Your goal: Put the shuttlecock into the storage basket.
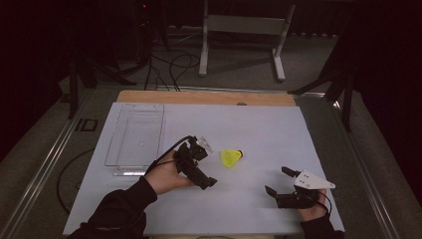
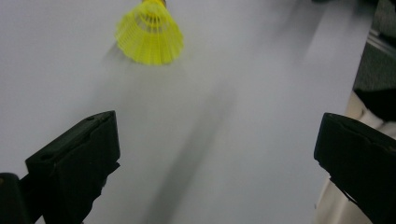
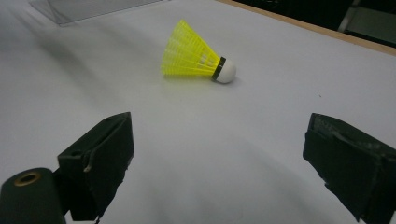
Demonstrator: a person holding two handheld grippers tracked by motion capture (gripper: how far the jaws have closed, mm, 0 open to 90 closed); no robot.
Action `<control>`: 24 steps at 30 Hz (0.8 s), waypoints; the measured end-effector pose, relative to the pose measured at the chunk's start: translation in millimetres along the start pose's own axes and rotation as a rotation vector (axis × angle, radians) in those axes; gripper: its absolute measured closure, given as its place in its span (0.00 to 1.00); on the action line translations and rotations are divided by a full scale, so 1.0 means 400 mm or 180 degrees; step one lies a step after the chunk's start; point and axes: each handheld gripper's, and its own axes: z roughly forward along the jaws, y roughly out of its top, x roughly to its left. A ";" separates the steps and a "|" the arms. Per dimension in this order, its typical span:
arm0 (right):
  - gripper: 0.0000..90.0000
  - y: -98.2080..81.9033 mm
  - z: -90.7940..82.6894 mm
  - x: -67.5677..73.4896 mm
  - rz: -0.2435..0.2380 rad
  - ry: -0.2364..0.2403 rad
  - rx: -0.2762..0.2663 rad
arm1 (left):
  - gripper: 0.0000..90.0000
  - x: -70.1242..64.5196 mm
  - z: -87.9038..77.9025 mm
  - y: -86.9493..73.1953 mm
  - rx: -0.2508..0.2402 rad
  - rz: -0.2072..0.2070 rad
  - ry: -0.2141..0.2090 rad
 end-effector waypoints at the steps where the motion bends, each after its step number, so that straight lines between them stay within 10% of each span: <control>1: 0.10 0.000 0.000 0.000 -0.0003 -0.0003 0.0000 | 0.01 0.000 0.003 0.004 -0.0018 0.0004 0.0029; 24: 0.10 0.000 -0.001 -0.001 -0.0001 0.0008 -0.0013 | 0.04 -0.011 0.118 0.077 -0.0067 0.0026 -0.0037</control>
